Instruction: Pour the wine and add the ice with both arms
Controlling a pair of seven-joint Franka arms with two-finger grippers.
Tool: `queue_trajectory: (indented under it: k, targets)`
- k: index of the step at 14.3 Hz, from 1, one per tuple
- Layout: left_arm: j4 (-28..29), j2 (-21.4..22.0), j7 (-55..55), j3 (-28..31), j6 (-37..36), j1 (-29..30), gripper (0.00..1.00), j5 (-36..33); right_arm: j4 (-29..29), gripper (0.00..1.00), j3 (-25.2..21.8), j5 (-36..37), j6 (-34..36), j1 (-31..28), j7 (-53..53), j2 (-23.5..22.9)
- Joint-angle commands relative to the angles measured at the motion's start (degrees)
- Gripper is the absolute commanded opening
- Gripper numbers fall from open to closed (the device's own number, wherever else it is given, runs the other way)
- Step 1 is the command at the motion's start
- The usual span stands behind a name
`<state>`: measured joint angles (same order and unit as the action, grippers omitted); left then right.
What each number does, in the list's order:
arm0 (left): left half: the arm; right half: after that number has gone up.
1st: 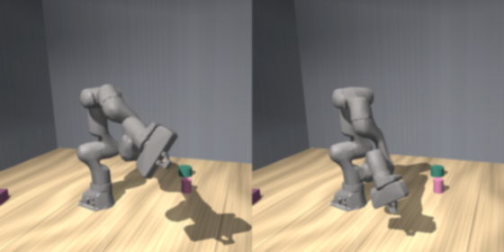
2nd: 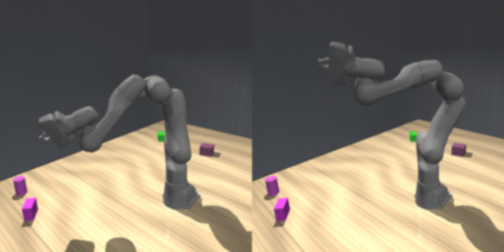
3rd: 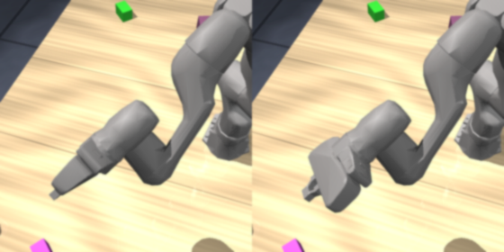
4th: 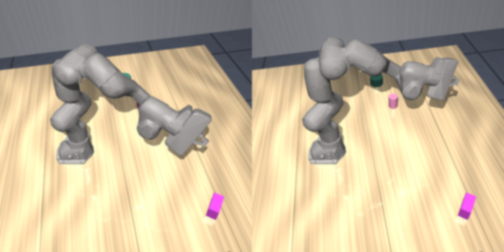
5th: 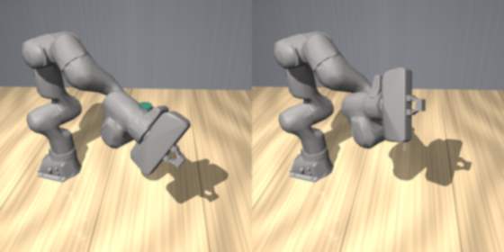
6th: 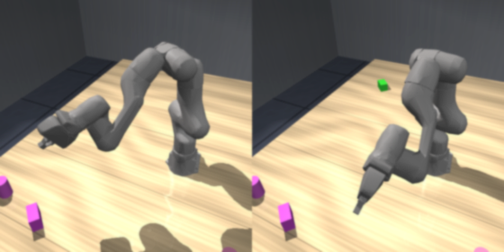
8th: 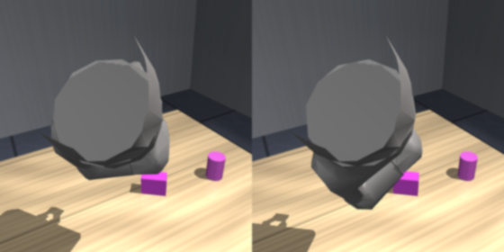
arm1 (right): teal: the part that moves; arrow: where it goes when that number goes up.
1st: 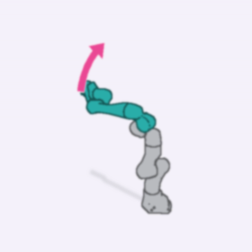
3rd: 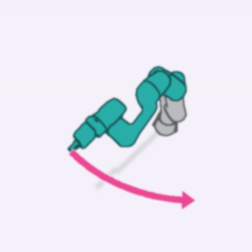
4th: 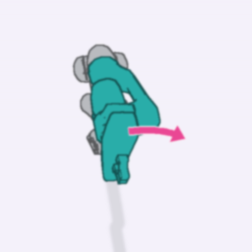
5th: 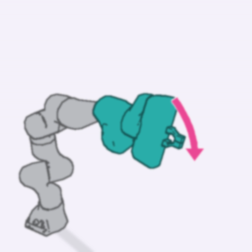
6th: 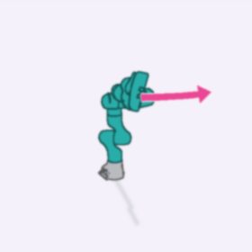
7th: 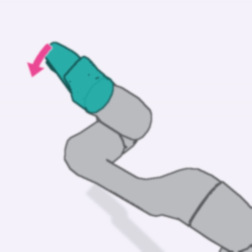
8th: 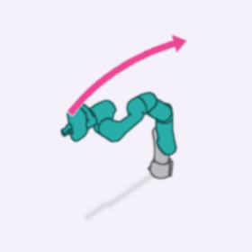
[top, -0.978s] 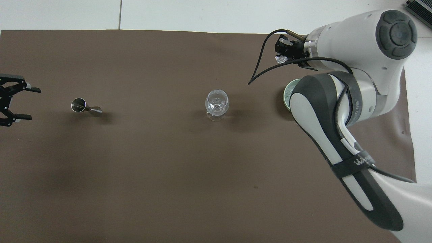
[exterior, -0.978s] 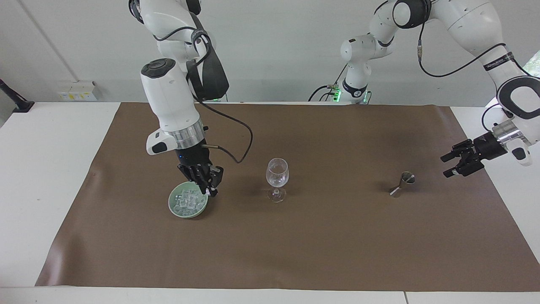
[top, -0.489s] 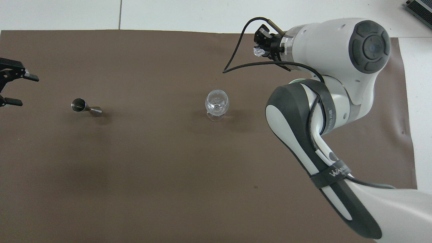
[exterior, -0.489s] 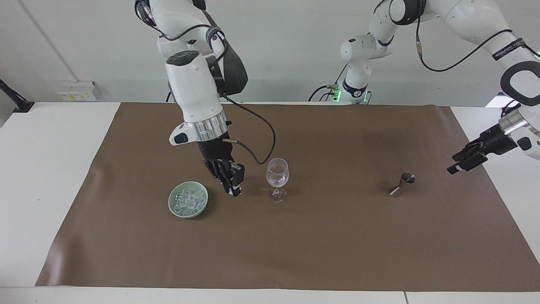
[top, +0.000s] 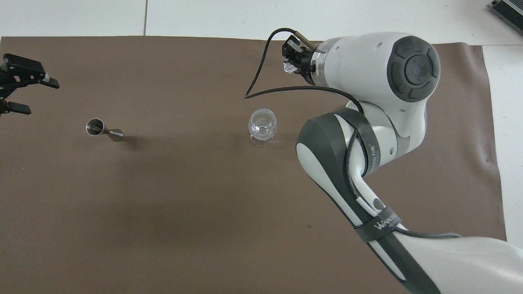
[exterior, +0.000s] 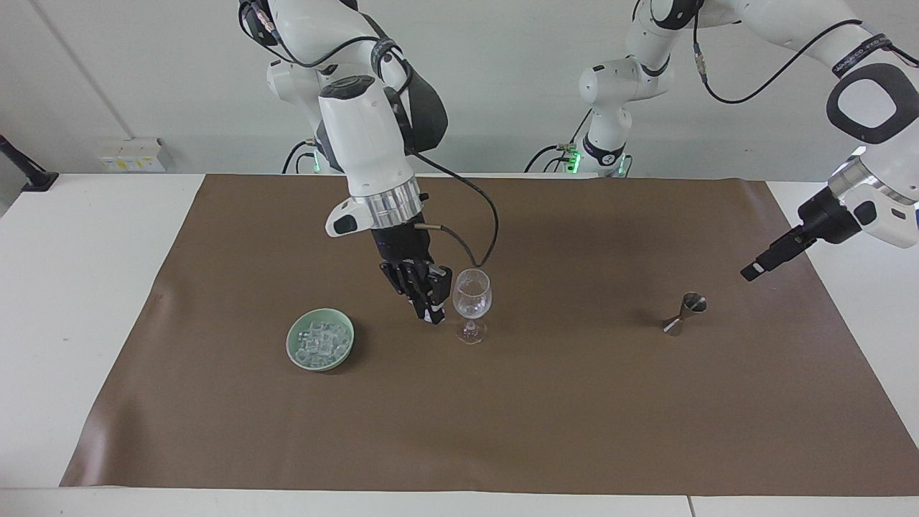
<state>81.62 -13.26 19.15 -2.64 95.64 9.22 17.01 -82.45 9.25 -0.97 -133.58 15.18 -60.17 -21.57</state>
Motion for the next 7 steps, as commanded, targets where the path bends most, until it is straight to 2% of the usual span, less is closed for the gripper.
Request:
queue_trajectory:
  k: [1,4,7]
  targets:
    - [-0.15,3.05,-0.52,-1.92,-1.51,-0.43,1.0,-4.52,1.41,0.01,1.99,0.62,0.51,0.64,-1.17,-0.75]
    - [0.03,5.69,-1.83,-5.78,-3.08,-0.61,1.0,-9.88,1.06,0.0,2.26,0.0,0.6,2.13,-1.44,-0.4]
    - [0.9,8.58,-10.42,-6.14,-4.76,-1.75,1.0,-10.86,0.36,0.0,2.44,0.0,2.96,2.22,-1.61,0.3]
